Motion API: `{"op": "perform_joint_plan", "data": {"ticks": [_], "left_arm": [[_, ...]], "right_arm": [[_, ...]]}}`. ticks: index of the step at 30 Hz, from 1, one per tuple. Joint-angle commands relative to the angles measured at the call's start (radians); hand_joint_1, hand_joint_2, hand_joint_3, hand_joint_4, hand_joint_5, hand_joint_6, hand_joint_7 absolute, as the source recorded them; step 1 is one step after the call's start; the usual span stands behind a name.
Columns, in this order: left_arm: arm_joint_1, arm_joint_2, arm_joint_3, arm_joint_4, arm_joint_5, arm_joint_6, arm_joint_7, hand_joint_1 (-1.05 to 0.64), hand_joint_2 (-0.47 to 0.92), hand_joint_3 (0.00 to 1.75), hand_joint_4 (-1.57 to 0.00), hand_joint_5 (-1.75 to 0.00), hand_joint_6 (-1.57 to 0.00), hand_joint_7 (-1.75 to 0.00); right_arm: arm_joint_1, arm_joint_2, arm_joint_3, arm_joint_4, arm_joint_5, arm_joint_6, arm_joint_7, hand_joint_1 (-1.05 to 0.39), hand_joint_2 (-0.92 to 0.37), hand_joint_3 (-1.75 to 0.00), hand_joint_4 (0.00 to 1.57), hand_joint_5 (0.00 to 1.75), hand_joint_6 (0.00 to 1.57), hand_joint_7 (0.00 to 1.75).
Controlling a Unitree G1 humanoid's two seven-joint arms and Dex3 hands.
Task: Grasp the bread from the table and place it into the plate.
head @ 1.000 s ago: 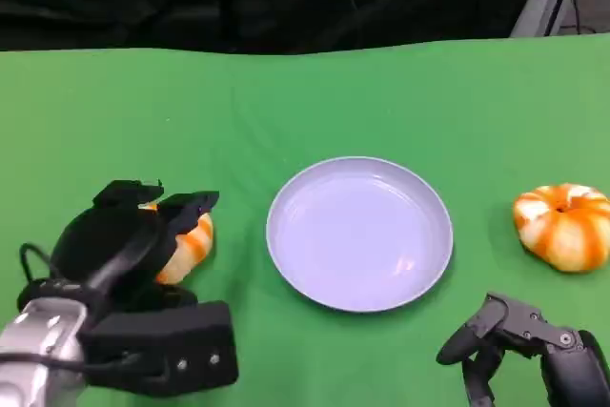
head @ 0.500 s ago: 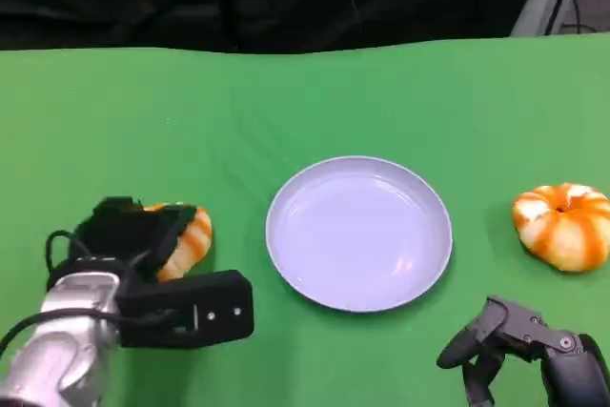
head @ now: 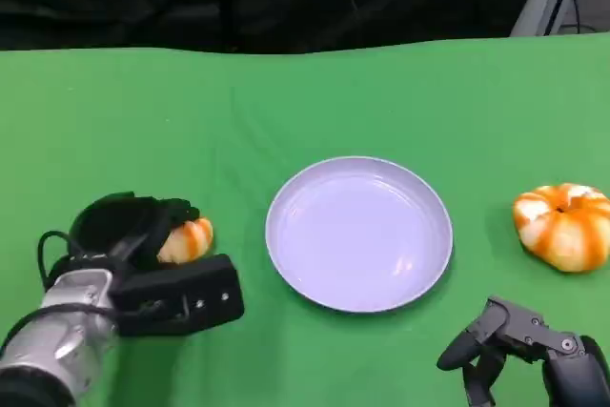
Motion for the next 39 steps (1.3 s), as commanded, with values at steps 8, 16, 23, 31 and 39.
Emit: {"op": "perform_joint_plan", "data": {"ticks": [8,16,23,31,39], "left_arm": [[0.201,0.061,0.025,-0.354,-0.055,-0.024,-0.022,-0.12,0.66,0.73,-0.87,-1.62,-1.03,-0.75],[0.242,0.052,0.06,-0.504,-0.059,-0.012,-0.021,-0.07,0.55,0.88,-0.82,-1.7,-0.95,-0.97],[0.205,0.015,0.056,-0.515,-0.032,-0.114,0.091,-0.04,0.34,1.22,-0.86,-1.74,-0.77,-1.52],[0.123,-0.057,0.03,-0.499,-0.037,-0.153,0.07,-0.12,0.32,1.38,-0.9,-1.75,-0.69,-1.72],[0.002,-0.154,-0.026,-0.373,-0.027,-0.144,0.062,-0.14,0.3,1.36,-0.91,-1.75,-0.72,-1.69]], "right_arm": [[-0.009,0.0,-0.004,-0.005,0.002,0.007,-0.007,0.1,-0.29,-1.38,0.83,1.68,0.82,1.27],[-0.015,-0.004,-0.005,0.006,0.01,0.005,-0.002,0.11,-0.29,-1.38,0.83,1.67,0.82,1.27],[-0.014,-0.003,-0.003,0.005,0.013,0.005,0.0,0.12,-0.3,-1.37,0.83,1.68,0.82,1.27],[-0.015,0.001,0.001,0.004,0.008,0.006,-0.004,0.12,-0.3,-1.37,0.83,1.67,0.82,1.27],[-0.012,0.0,0.002,-0.001,0.001,0.006,-0.005,0.12,-0.29,-1.38,0.83,1.69,0.82,1.27]]}}
